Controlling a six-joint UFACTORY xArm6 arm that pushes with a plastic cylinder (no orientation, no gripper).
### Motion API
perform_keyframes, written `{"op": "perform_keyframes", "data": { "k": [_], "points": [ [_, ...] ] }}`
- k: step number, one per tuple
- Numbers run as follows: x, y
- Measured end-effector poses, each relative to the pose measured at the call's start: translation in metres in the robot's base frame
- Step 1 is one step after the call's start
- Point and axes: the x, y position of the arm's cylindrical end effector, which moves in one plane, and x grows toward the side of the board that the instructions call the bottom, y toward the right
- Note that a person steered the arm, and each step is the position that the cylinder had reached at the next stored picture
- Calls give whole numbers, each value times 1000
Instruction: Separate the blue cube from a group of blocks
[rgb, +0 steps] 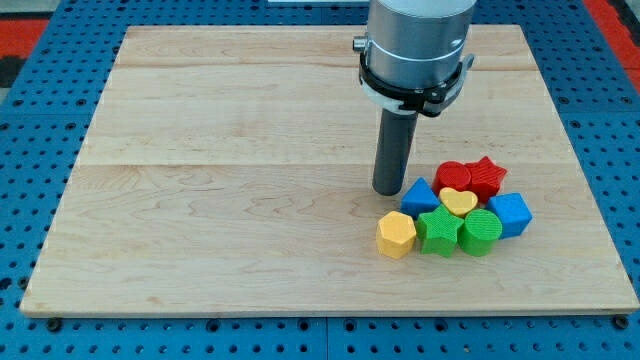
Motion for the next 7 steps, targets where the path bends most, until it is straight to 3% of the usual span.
{"op": "perform_keyframes", "data": {
  "k": [1,3,4,5,6,7],
  "points": [
    [-4,-4],
    [-118,10],
    [-118,104],
    [-68,167],
    [28,179],
    [62,146]
  ]
}}
